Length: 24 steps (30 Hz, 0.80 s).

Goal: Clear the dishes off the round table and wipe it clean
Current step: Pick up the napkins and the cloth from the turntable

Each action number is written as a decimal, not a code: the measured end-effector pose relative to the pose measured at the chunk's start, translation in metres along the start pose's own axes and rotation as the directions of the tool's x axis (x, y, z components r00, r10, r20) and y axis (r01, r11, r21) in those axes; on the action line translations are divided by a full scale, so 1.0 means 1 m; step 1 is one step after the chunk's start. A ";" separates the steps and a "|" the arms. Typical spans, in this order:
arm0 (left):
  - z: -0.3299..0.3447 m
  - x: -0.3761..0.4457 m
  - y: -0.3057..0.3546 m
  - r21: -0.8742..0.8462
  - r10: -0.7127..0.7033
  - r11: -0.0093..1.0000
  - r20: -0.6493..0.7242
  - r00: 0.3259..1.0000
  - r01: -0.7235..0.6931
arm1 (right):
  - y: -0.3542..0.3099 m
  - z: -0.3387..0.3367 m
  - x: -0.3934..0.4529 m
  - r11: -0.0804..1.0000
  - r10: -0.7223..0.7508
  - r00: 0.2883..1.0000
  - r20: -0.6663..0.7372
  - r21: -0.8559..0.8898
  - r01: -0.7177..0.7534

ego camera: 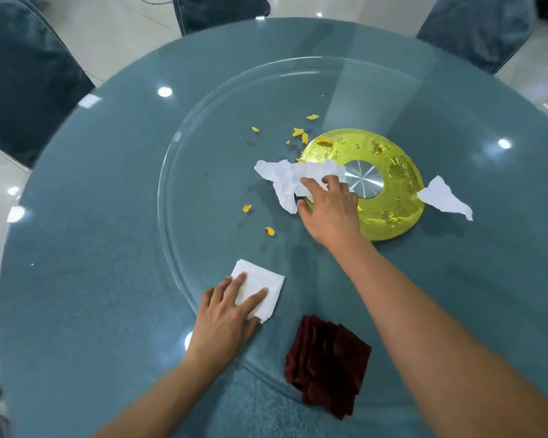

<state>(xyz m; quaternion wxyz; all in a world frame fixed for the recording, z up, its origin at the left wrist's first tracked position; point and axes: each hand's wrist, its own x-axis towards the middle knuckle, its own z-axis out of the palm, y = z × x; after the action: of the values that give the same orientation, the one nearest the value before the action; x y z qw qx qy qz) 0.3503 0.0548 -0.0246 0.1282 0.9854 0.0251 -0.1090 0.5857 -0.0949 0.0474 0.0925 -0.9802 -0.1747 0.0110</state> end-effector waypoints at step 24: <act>-0.003 0.027 -0.012 -0.064 0.137 0.985 -0.243 0.960 -0.157 | 0.079 0.056 0.004 0.994 0.005 1.000 -0.005 0.105 -0.004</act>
<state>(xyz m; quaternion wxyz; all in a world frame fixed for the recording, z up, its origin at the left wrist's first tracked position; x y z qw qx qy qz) 0.3763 0.0678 -0.0306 0.1727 0.9843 -0.0287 0.0206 0.6133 -0.1560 -0.0225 0.1446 -0.9744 -0.1713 0.0178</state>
